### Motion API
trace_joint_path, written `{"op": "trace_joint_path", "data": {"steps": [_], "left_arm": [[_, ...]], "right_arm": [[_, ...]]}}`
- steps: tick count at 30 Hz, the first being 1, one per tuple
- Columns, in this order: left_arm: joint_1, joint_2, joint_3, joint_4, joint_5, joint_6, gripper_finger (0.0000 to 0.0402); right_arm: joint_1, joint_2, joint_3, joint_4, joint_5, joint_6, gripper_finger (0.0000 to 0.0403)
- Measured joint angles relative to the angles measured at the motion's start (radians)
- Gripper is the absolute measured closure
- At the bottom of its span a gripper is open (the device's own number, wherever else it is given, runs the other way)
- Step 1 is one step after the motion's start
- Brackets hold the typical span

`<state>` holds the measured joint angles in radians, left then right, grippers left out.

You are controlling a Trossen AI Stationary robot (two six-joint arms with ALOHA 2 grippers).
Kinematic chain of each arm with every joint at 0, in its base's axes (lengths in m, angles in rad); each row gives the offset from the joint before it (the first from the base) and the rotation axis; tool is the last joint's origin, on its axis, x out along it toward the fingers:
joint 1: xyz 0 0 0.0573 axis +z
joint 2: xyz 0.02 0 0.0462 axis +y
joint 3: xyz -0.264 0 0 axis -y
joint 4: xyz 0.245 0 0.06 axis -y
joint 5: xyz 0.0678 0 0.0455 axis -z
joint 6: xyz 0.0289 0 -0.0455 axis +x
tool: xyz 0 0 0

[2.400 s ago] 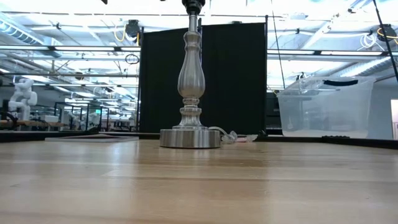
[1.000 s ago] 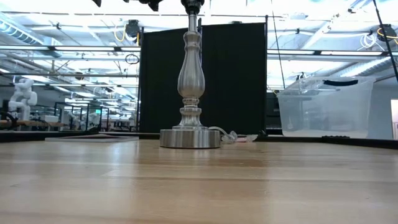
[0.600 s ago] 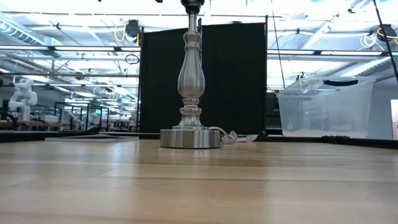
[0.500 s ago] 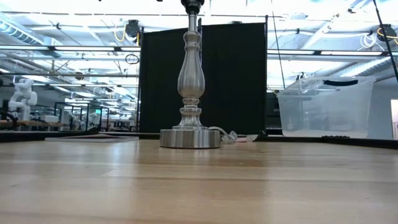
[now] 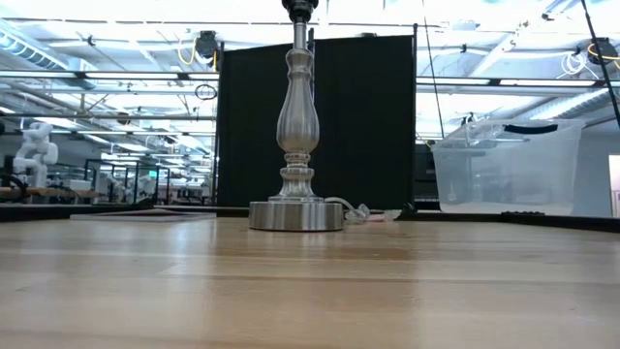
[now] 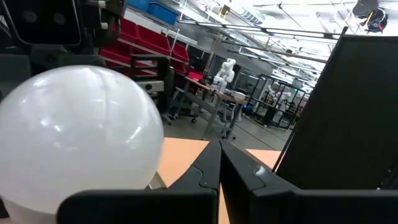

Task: Screw lightbulb
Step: Insert the white lightbulb into the silver lamp

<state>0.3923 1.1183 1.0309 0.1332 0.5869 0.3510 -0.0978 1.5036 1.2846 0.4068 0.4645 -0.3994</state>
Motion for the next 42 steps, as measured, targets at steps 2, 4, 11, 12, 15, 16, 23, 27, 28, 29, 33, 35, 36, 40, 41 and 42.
{"op": "trace_joint_path", "data": {"steps": [2,4,11,12,15,16,23,27,28,29,33,35,36,40,41,42], "left_arm": [[0.0,0.0,0.0,0.004,-0.001,0.0,0.0372],[0.005,0.0,0.0,0.004,-0.002,0.0,0.0372],[0.036,0.0,0.0,0.004,-0.005,0.0,0.0372],[0.038,0.0,0.0,0.004,-0.004,-0.001,0.0372],[0.047,0.0,0.0,0.004,-0.003,-0.001,0.0372],[0.048,0.0,0.0,0.004,-0.003,-0.001,0.0372],[0.048,0.005,0.0,0.011,-0.005,-0.001,0.0372],[0.048,0.022,0.0,0.016,-0.02,-0.004,0.0372],[0.049,0.027,0.0,0.015,-0.033,-0.005,0.0372],[0.049,0.034,0.0,0.019,-0.037,-0.005,0.0372],[0.056,0.058,0.0,0.032,-0.043,-0.005,0.0372],[0.067,0.068,0.0,0.034,-0.057,-0.005,0.0372],[0.076,0.068,0.0,0.032,-0.062,-0.005,0.0372],[0.106,0.055,-0.001,0.01,-0.036,-0.006,0.0372],[0.11,0.045,-0.001,0.002,-0.024,-0.007,0.0372],[0.114,0.035,-0.001,-0.002,-0.013,-0.006,0.0372]], "right_arm": [[0.001,0.0,0.0,-0.003,-0.003,0.003,0.0403],[0.003,0.0,0.0,-0.009,-0.003,0.004,0.0403],[0.025,0.0,0.0,-0.043,0.001,0.021,0.0403],[0.031,0.0,0.0,-0.043,0.006,0.021,0.0403],[0.046,0.0,0.001,-0.042,0.015,0.02,0.0403],[0.051,0.0,0.001,-0.042,0.019,0.02,0.0403],[0.086,0.0,0.001,-0.045,0.085,0.014,0.0403],[0.102,0.0,0.001,-0.045,0.097,0.014,0.0403],[0.106,0.0,0.001,-0.046,0.112,0.017,0.0403],[0.111,0.0,0.001,-0.05,0.133,0.018,0.0403],[0.13,0.0,0.001,-0.061,0.187,0.018,0.0403],[0.141,0.0,0.001,-0.062,0.214,0.016,0.0403],[0.146,0.0,0.001,-0.062,0.232,0.012,0.0403],[0.168,0.0,0.001,-0.062,0.314,-0.014,0.0403],[0.172,0.0,0.001,-0.062,0.321,-0.02,0.0403],[0.174,0.0,0.001,-0.062,0.322,-0.024,0.0403]]}}
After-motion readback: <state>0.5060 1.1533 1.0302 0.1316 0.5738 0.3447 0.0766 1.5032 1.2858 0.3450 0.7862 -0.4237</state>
